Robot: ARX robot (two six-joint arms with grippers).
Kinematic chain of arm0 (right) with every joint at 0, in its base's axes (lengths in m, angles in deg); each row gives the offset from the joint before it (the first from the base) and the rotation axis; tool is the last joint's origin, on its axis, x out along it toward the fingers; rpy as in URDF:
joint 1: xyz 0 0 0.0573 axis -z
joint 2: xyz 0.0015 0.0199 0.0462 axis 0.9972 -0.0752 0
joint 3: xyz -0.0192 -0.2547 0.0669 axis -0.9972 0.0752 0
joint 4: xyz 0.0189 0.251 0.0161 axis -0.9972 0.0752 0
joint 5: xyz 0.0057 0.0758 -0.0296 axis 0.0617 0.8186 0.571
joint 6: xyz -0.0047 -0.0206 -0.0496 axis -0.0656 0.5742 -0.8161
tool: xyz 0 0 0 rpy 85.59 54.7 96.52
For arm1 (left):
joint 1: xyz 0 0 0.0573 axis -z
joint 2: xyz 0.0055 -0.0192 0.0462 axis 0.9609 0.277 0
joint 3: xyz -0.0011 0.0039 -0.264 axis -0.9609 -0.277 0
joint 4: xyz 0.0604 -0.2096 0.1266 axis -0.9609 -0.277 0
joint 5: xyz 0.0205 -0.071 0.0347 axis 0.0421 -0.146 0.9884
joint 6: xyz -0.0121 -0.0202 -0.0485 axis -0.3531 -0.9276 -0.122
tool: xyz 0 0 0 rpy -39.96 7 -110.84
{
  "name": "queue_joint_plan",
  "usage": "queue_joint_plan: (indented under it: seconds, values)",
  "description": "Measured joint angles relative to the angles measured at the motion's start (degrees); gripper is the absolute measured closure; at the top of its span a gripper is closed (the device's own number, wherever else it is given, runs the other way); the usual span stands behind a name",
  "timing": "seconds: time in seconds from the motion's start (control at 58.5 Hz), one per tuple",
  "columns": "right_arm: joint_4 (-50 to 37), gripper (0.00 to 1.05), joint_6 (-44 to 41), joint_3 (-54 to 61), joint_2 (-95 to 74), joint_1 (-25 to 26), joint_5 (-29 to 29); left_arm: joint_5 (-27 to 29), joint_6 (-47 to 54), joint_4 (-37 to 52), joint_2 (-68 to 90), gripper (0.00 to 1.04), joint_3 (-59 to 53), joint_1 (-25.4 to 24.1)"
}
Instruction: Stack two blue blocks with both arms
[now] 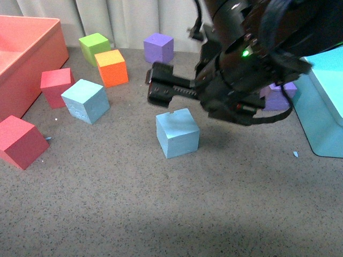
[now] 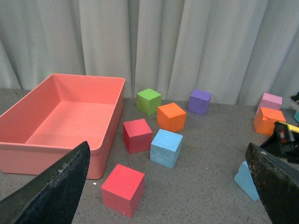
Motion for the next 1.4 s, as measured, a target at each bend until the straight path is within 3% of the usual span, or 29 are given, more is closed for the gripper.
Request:
queue_joint_plan:
  seconds: [0.222, 0.308, 0.342, 0.41, 0.496, 0.752, 1.368, 1.402]
  values:
    - [-3.78, 0.09, -0.04, 3.76, 5.05, 1.42, -1.01, 0.0, 0.02, 0.0, 0.0, 0.07, 0.0, 0.0]
    - [-25.64, 0.22, -9.01, 11.58, 3.63, 0.96, -16.59, -0.02, 0.02, 0.0, 0.0, 0.07, 0.0, 0.0]
    - [-40.46, 0.31, -15.74, 18.84, 3.74, 1.36, -23.5, -0.04, 0.0, 0.0, 0.0, 0.07, 0.0, 0.0]
    - [-61.29, 0.45, -22.95, 28.61, 6.03, 3.63, -25.55, 0.17, 0.0, 0.0, 0.0, 0.07, 0.0, 0.0]
    - [-70.77, 0.59, -26.12, 34.86, 12.28, 6.32, -24.09, 0.13, 0.0, 0.0, 0.02, 0.07, 0.0, 0.0]
    - [-71.8, 1.03, -28.76, 49.29, 25.77, 12.83, -17.88, 0.09, 0.0, 0.0, 0.0, 0.07, 0.0, 0.0]
    - [-50.66, 1.04, -29.03, 63.82, 61.88, 22.45, -8.37, 0.11, 0.0, 0.0, 0.0, 0.07, 0.0, 0.0]
    - [-49.07, 1.04, -29.03, 64.28, 63.82, 24.24, -5.53, 0.11, 0.0, 0.0, 0.0, 0.07, 0.0, 0.0]
